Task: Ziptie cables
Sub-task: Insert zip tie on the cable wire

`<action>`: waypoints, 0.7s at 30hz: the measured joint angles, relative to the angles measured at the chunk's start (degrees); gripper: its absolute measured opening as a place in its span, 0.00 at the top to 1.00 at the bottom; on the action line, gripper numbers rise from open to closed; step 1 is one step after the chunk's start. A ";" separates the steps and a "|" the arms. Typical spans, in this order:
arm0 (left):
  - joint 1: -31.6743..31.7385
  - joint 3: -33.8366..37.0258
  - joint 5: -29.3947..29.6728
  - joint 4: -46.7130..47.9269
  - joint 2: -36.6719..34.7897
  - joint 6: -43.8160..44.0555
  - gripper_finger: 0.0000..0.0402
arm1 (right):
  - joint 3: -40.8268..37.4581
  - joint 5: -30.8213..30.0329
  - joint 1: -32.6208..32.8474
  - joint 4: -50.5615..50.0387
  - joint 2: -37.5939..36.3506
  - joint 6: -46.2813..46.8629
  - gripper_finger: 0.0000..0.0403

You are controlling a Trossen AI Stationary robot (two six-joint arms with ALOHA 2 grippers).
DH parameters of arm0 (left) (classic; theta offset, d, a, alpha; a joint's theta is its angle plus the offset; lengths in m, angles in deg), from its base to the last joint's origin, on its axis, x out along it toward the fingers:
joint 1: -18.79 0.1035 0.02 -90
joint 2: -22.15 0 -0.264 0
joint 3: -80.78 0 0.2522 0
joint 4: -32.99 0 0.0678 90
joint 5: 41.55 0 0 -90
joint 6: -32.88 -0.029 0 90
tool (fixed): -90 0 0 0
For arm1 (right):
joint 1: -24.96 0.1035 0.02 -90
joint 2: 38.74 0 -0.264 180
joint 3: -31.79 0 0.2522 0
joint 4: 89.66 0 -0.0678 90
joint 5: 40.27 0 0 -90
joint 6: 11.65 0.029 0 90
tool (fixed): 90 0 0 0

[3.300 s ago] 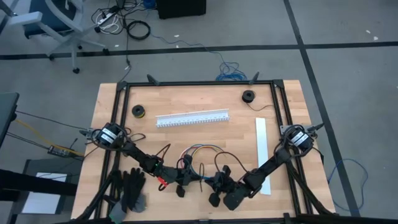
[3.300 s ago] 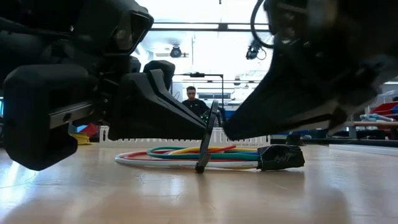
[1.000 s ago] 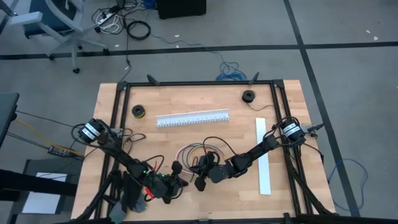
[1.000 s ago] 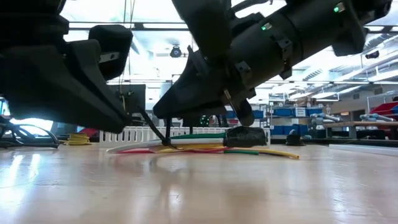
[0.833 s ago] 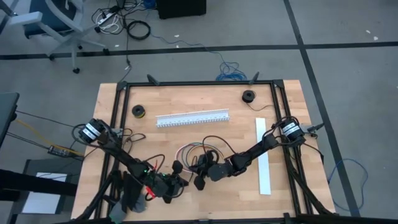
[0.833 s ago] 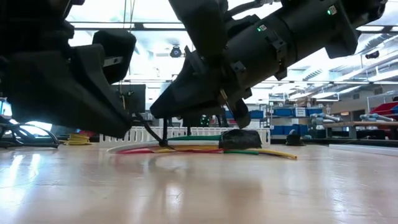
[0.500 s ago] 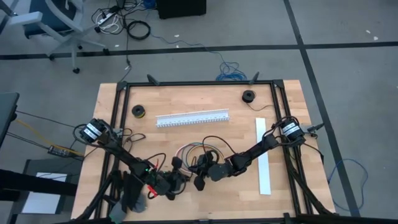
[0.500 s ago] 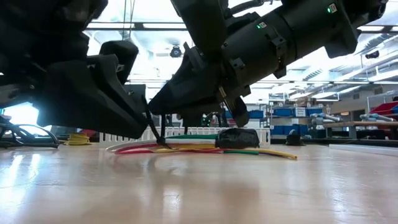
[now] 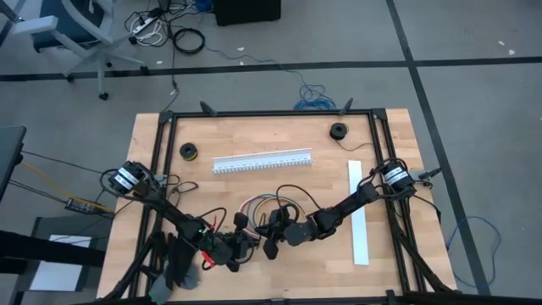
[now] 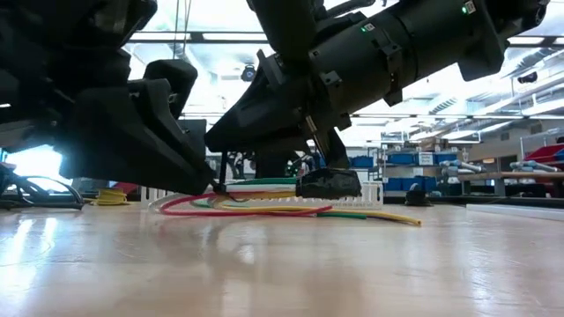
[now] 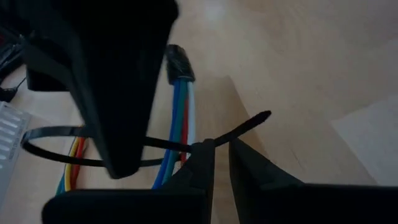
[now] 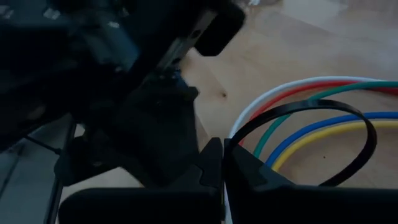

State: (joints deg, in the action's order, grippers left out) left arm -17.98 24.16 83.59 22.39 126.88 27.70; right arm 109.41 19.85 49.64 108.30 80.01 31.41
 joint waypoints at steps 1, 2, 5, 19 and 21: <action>0.00 0.00 0.30 0.10 0.00 -0.43 0.94 | 0.00 0.05 0.00 -0.02 0.00 0.53 1.00; 0.03 0.00 0.86 0.14 0.00 -0.50 0.94 | 0.00 0.05 -0.02 0.00 0.00 0.82 1.00; 0.04 0.00 4.14 1.06 0.00 -0.68 0.94 | 0.00 0.01 -0.02 0.06 0.00 0.84 1.00; -0.07 0.00 1.70 5.86 0.00 -3.49 0.91 | 0.00 1.69 0.07 1.96 0.00 0.60 1.00; -0.09 0.00 1.89 5.20 0.00 -3.54 0.89 | 0.00 1.83 0.09 1.99 0.00 0.60 1.00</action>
State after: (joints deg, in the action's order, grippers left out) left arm -18.07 24.16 85.48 27.60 126.88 24.16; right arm 109.41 21.69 49.73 110.29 80.01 32.01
